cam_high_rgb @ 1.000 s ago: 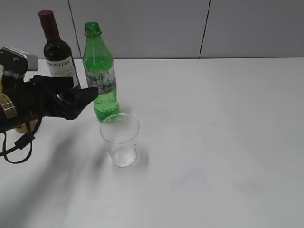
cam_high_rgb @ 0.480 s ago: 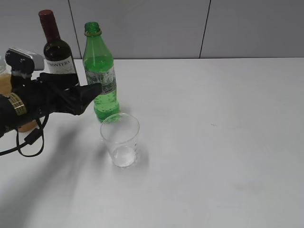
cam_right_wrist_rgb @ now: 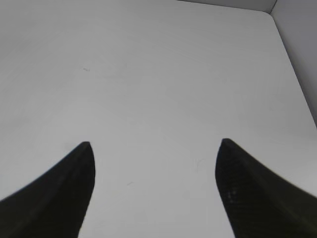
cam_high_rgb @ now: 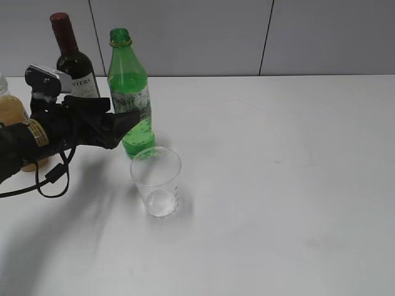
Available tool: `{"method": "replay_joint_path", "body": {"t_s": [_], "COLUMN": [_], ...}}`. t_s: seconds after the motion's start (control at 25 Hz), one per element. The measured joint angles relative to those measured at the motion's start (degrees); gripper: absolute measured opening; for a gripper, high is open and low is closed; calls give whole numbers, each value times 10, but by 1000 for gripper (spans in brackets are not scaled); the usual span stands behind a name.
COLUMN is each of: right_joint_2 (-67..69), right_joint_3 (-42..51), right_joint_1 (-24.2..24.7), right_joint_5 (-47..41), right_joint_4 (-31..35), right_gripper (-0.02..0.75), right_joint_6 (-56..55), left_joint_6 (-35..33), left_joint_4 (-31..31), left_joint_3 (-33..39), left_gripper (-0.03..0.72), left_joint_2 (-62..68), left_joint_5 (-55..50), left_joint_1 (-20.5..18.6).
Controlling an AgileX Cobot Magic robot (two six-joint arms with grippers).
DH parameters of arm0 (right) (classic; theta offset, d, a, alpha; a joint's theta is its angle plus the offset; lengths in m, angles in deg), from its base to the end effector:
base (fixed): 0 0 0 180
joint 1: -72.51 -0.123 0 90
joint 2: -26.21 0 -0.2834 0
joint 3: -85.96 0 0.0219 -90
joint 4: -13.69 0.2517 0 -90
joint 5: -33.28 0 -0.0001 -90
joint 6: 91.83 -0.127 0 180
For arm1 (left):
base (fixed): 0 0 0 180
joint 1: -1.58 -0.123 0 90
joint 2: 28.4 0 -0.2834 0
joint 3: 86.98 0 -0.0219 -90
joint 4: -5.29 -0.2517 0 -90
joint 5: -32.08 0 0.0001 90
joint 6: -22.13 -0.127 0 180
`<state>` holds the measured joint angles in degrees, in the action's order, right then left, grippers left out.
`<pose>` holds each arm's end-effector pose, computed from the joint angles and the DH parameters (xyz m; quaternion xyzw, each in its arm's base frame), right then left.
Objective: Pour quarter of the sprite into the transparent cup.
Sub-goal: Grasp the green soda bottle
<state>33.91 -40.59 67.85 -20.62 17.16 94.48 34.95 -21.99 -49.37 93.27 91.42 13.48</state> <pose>0.0433 0.0098 0.2479 -0.0787 0.8396 0.0225 0.5371 0.3537 -0.1257 0.1102 0.2166 0.7459 -0.2100 0.5939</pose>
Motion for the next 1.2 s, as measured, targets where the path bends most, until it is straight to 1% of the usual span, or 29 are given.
{"method": "replay_joint_path", "body": {"t_s": [0.4, 0.96, 1.2], "right_joint_2": [0, 0, 0], "right_joint_3": [0, 0, 0], "right_joint_1": [0, 0, 0], "right_joint_5": [0, 0, 0], "right_joint_4": [0, 0, 0], "right_gripper": [585, 585, 585], "right_joint_6": [0, 0, 0], "left_joint_6": [0, 0, 0], "left_joint_4": [-8, -15, -11], "left_joint_3": [-46, -121, -148], "left_gripper": [665, 665, 661], "left_joint_2": [32, 85, 115], "left_joint_5": [0, 1, 1], "left_joint_1": [18, 21, 40]}}
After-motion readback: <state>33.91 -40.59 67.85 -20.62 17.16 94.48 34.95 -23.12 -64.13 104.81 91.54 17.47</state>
